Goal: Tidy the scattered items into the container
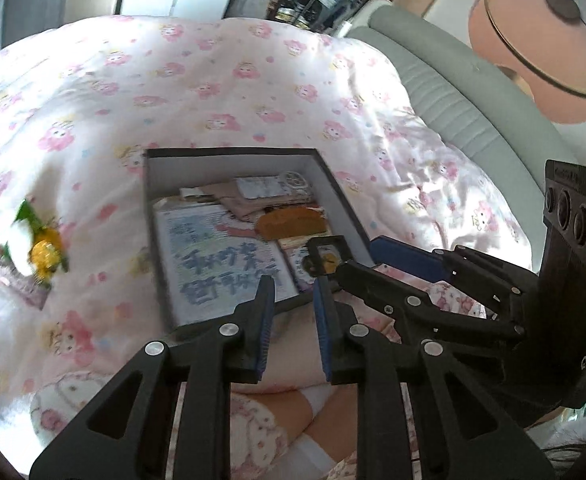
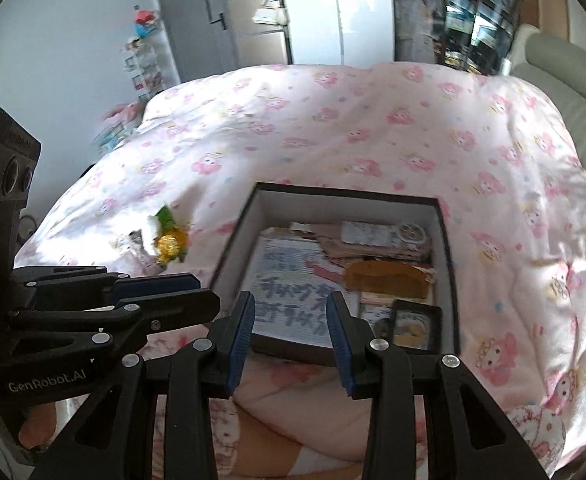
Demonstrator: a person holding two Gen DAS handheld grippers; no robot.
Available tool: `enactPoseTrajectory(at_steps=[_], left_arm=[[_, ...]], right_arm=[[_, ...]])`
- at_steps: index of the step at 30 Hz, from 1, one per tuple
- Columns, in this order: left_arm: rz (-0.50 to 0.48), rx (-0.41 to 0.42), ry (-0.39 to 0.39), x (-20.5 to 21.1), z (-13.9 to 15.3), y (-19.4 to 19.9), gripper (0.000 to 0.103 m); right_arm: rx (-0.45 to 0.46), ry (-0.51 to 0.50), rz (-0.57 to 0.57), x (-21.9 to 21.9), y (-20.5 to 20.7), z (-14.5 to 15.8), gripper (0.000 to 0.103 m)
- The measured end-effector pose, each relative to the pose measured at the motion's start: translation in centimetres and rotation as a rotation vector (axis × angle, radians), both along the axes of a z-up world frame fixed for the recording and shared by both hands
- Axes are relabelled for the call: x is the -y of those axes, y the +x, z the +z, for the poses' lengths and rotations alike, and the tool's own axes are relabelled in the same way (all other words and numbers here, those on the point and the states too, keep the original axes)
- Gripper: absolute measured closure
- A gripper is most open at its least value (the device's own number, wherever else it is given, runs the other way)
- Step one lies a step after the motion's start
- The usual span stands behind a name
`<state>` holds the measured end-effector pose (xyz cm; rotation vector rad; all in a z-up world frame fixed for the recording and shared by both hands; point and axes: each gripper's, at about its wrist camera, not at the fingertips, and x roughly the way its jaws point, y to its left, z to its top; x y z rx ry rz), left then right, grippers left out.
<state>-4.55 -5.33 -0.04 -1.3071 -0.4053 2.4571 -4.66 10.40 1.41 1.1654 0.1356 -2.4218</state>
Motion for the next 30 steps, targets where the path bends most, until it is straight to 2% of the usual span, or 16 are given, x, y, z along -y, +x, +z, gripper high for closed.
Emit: enactPoseTrajectory(at_steps=[3, 7, 12, 15, 19, 22, 24, 26, 30], left_arm=[[0.062, -0.006, -0.012, 2.6, -0.4, 1.0, 0.084], [0.168, 0.021, -0.005, 7.4, -2.1, 2.9, 0.084], [0.277, 0.049, 0.016, 12.9, -4.0, 4.6, 0.087], [0.341, 0.063, 0.024, 16.1, -5.3, 5.0, 0.087], [0.400, 0.071, 0.080, 19.9, -7.1, 5.3, 0.086], [0.443, 0.091, 0.080, 22.5, -9.0, 5.0, 0.086], [0.484, 0.124, 0.094, 24.6, -10.8, 4.7, 0.086], [0.518, 0.151, 0.118, 26.5, -12.7, 4.4, 0.086], [0.526, 0.194, 0.180, 28.9, -16.4, 3.1, 0.086]], right_arm=[[0.000, -0.008, 0.059, 2.6, 0.1, -0.4, 0.070], [0.056, -0.073, 0.121, 6.6, 0.0, -2.4, 0.070], [0.114, -0.075, 0.241, 13.2, 0.2, -4.9, 0.070], [0.118, -0.065, 0.280, 16.6, 0.1, -6.0, 0.070], [0.186, -0.084, 0.350, 20.6, -1.0, -7.7, 0.070], [0.208, -0.094, 0.402, 22.9, -2.1, -8.9, 0.070], [0.202, -0.047, 0.393, 23.7, -3.2, -10.1, 0.070], [0.234, 0.018, 0.365, 24.1, -4.8, -11.7, 0.070], [0.253, 0.070, 0.379, 24.9, -6.4, -13.7, 0.070]])
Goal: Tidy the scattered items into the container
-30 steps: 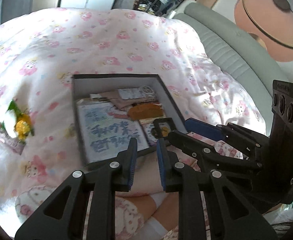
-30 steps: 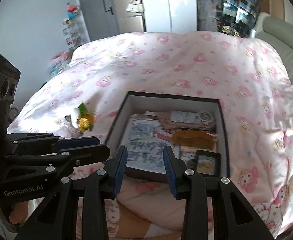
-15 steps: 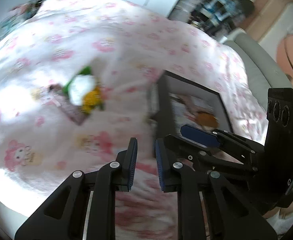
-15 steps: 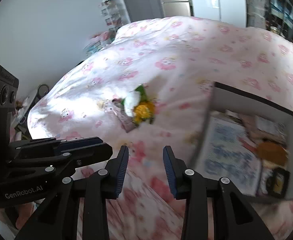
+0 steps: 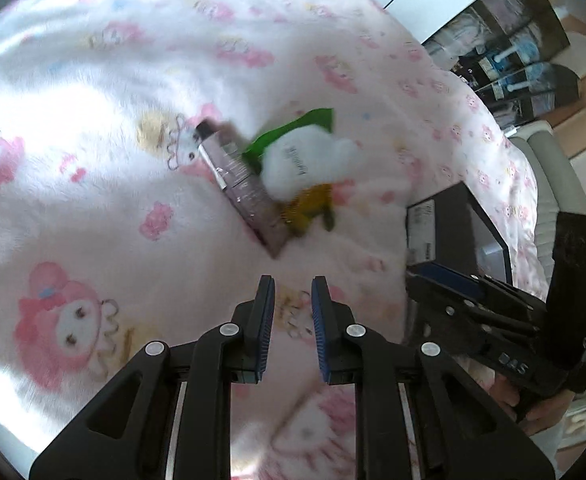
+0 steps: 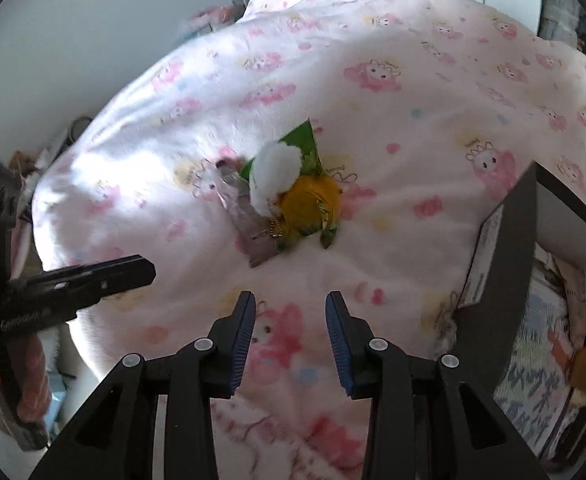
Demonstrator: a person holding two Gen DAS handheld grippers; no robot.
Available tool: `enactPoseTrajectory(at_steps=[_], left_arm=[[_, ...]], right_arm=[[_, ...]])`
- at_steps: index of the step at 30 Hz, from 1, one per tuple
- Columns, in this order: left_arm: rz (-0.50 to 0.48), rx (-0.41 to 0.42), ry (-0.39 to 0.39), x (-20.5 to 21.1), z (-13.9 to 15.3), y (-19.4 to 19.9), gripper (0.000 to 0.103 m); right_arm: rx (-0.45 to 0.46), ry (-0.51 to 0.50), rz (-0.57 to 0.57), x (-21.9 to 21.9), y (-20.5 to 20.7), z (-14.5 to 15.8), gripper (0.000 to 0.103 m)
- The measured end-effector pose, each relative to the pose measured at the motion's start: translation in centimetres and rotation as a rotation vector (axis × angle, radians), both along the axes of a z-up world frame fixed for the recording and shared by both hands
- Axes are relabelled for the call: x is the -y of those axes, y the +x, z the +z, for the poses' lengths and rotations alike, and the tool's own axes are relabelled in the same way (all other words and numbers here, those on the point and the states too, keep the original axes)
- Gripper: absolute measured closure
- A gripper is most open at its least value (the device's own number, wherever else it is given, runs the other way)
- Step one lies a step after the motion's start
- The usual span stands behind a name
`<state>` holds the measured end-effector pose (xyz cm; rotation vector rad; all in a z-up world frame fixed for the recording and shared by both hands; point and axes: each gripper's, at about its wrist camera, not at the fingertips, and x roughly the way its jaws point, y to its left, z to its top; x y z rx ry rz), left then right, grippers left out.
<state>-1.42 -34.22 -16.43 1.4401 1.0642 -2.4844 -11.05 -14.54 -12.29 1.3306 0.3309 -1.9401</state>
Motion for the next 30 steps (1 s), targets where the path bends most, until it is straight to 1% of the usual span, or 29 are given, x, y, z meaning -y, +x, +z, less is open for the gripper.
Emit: enactPoseTrajectory(at_steps=[2, 4, 6, 8, 10, 12, 13, 16, 18, 22, 25, 26, 28, 30], left_arm=[[0.000, 0.009, 0.045, 1.0, -2.0, -1.2, 0.086], [0.002, 0.030, 0.070, 1.6, -3.5, -2.6, 0.086], [0.000, 0.033, 0.087, 1.9, -4.5, -3.9, 0.086], [0.001, 0.041, 0.112, 2.1, -5.4, -5.0, 0.081], [0.016, 0.077, 0.094, 2.2, -6.1, -6.0, 0.076], [0.023, 0.109, 0.077, 2.3, -6.7, -6.7, 0.076], [0.026, 0.114, 0.083, 2.4, -7.0, -7.0, 0.075], [0.041, 0.110, 0.113, 2.8, -8.0, -8.1, 0.068], [0.049, 0.122, 0.132, 3.0, -9.0, -8.7, 0.068], [0.056, 0.107, 0.136, 2.4, -8.8, -8.2, 0.069], [0.059, 0.113, 0.182, 1.5, -8.5, -7.5, 0.072], [0.052, 0.113, 0.180, 1.0, -8.1, -7.2, 0.077], [0.044, 0.105, 0.171, 0.4, -7.3, -6.6, 0.077], [0.006, 0.117, 0.168, -0.3, -6.7, -6.2, 0.077]], right_arm=[[0.017, -0.006, 0.010, 0.6, -0.3, -0.6, 0.070], [0.036, -0.004, 0.016, 1.4, -0.8, -1.4, 0.070], [0.052, 0.011, 0.015, 2.2, -1.5, -2.3, 0.070], [0.066, 0.024, 0.021, 3.1, -2.3, -3.2, 0.070], [0.088, 0.031, 0.029, 3.7, -2.9, -4.1, 0.070], [0.103, 0.038, 0.023, 3.9, -3.4, -5.0, 0.070], [0.116, 0.040, 0.019, 3.9, -3.6, -5.5, 0.070], [0.161, 0.052, -0.003, 3.9, -4.2, -7.2, 0.070], [0.179, 0.051, -0.010, 3.9, -4.4, -7.8, 0.070], [0.173, 0.031, -0.009, 3.6, -4.3, -7.6, 0.070], [0.168, 0.002, -0.016, 3.0, -4.1, -6.9, 0.070], [0.166, -0.001, -0.027, 2.8, -4.1, -6.7, 0.070], [0.164, -0.008, -0.038, 2.4, -4.1, -6.4, 0.070], [0.171, -0.014, -0.049, 1.9, -4.1, -6.3, 0.070]])
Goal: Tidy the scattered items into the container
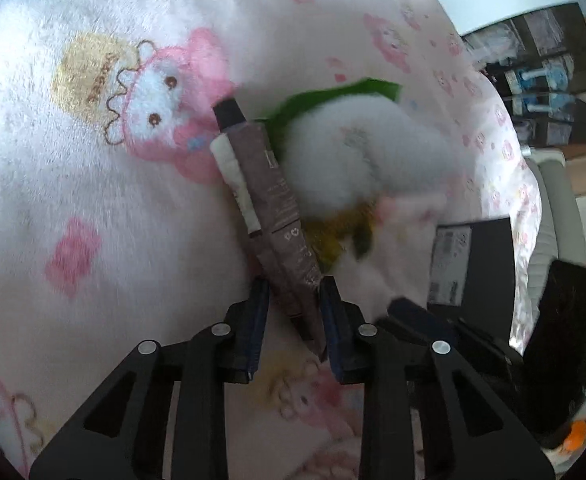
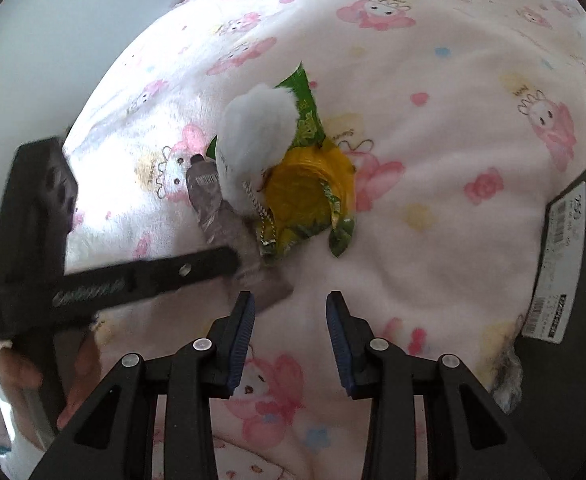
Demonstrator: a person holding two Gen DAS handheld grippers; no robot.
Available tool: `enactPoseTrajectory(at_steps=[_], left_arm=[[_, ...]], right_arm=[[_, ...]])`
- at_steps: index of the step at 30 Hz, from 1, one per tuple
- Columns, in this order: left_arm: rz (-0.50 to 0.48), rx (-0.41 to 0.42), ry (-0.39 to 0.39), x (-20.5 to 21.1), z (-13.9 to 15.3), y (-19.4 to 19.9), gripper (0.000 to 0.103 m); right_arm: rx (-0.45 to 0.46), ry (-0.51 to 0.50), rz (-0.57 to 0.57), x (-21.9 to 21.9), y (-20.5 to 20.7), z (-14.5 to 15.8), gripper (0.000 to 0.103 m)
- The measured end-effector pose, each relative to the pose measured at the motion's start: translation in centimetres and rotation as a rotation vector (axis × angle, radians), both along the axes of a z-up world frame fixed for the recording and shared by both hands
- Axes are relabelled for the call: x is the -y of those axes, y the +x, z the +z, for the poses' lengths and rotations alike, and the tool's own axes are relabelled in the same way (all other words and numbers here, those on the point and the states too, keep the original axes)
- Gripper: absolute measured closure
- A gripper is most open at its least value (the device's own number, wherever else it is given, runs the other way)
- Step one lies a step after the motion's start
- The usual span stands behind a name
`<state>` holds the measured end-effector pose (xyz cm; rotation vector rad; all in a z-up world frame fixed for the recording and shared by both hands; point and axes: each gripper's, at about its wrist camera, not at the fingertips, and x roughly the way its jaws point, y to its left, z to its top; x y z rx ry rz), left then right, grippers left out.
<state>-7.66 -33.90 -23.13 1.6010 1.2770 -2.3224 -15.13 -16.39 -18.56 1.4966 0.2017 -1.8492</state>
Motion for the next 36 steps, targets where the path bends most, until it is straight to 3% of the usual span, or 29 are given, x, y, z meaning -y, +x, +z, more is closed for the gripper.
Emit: enactPoseTrajectory(at_steps=[5, 9, 12, 14, 16, 19, 20, 23, 30, 36], left_arm=[[-0.077, 0.004, 0.015, -0.1, 0.7, 0.5, 0.077], [-0.021, 0.030, 0.000, 1.0, -0.3, 1.1, 0.077], [0.029, 0.019, -0.014, 2.6, -0.4, 1.0, 0.077], [0.069, 0.003, 0.010, 3.8, -0.6, 0.7, 0.068], [0.080, 0.005, 0.038, 4.3, -1.1, -0.1, 0.059], [0.068, 0.034, 0.049, 4.2, -2.1, -1.2, 0.060], [0.064, 0.040, 0.057, 4.1, -2.3, -1.4, 0.072], [0.067, 0.022, 0.078, 3.3, -2.0, -1.2, 0.073], [-0.001, -0.002, 0.030, 0.7, 1.4, 0.3, 0.075], [-0.010, 0.019, 0.052, -0.7, 0.9, 1.5, 0.075]], right_arm=[[0.024, 0.020, 0.033, 0.7, 0.4, -0.8, 0.067], [0.055, 0.032, 0.059, 1.4, 0.6, -1.9, 0.065], [0.043, 0.076, 0.124, 2.9, 1.3, -2.3, 0.058], [0.038, 0.081, 0.186, 4.0, 1.8, -2.5, 0.047], [0.053, 0.108, 0.199, 4.7, 1.6, -3.3, 0.044], [0.109, 0.127, 0.186, 5.2, 0.7, -4.8, 0.044], [0.115, 0.122, 0.185, 5.2, 0.6, -4.9, 0.045], [0.087, 0.092, 0.197, 5.0, 1.0, -4.1, 0.060], [0.063, 0.028, 0.178, 2.8, 2.6, -1.6, 0.062], [0.065, 0.002, 0.152, 1.0, 3.7, -0.9, 0.062]])
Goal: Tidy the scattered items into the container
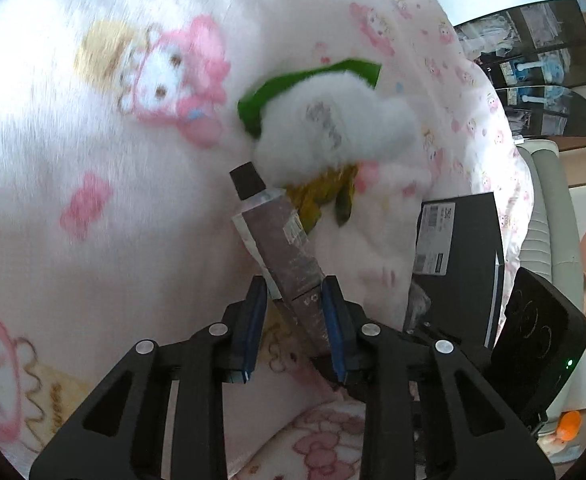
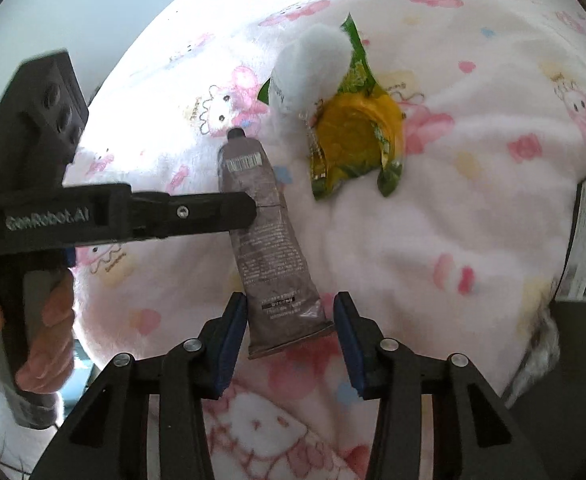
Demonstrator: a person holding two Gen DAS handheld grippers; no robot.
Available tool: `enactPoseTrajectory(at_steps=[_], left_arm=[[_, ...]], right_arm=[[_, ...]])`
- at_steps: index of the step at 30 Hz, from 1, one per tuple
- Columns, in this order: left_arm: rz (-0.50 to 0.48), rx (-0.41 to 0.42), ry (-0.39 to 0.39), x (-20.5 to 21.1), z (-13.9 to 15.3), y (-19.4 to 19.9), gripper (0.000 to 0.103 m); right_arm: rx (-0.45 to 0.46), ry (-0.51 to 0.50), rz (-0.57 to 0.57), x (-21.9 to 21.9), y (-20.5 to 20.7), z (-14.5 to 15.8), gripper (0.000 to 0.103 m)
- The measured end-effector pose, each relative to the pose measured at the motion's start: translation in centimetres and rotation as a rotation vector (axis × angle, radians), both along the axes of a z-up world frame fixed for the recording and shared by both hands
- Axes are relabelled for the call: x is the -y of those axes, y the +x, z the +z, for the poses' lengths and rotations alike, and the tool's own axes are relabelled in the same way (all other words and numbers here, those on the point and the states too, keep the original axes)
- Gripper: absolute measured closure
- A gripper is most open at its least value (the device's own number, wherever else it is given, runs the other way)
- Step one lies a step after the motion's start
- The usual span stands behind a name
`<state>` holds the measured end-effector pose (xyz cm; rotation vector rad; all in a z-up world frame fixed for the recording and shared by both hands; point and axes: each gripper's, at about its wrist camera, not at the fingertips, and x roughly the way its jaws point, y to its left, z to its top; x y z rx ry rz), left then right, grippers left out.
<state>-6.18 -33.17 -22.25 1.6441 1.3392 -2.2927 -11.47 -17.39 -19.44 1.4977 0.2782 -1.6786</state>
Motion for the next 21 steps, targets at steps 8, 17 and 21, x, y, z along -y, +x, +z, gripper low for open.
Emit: enactPoseTrajectory(at_steps=[8, 17, 21], left_arm=[[-0.021, 0.055, -0.004, -0.1, -1.6, 0.7, 0.086], [-0.108, 0.049, 0.005, -1.3, -1.5, -2.4, 0.080], [-0.097, -0.020, 0.010, -1.9, -0.5, -4.1, 0.080]], right_arm=[[-0.013, -0.018, -0.094, -1.3, -0.8, 0.9, 0.063], [-0.061, 0.012, -0.175, -3.2, -2.1, 0.9, 0.083], [-0.036, 0.012, -0.161, -3.7, -1.3, 1.1, 0.079]])
